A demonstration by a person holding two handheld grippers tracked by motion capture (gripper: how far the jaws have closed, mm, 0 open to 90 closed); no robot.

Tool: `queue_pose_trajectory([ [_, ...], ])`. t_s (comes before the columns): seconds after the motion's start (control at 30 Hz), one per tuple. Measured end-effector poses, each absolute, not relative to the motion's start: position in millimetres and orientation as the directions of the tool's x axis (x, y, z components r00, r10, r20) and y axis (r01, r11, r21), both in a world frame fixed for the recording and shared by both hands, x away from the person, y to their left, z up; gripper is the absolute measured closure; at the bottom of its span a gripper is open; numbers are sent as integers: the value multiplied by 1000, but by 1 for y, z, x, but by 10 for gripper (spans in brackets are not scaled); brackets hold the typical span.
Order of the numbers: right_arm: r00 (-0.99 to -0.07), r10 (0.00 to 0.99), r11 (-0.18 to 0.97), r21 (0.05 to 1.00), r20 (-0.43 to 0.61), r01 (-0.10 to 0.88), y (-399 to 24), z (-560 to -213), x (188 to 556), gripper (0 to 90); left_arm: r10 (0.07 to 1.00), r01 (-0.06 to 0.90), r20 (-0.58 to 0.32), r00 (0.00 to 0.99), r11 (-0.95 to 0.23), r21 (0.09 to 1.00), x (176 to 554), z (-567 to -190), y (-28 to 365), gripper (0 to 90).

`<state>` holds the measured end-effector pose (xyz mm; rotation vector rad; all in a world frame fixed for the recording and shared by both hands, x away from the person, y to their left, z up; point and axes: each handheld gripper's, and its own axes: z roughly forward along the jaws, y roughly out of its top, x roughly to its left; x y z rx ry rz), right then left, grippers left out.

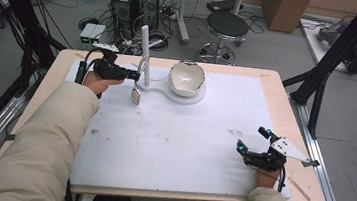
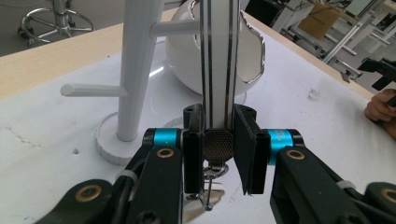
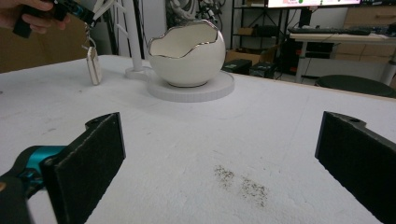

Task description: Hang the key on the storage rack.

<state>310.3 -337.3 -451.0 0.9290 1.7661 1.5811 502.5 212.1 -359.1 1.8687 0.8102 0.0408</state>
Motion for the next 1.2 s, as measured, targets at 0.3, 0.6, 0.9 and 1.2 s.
queue_pose_trajectory([
  [0.3,-585,810,52,992,26,116,-337,-451,310,7,568,527,-333,752,-217,821,506,-364,212,742],
  [0.6,-584,812,52,992,25,115,-337,-451,310,7,598,547,-324,733,-234,804,510,-369,211,741],
  [0.9,-585,810,51,992,29,119,-337,-451,310,7,607,524,-288,741,-254,813,510,-370,209,738],
  [1.2,-583,812,63,992,14,112,-336,-451,310,6,621,382,-164,766,-234,894,498,-352,208,401],
])
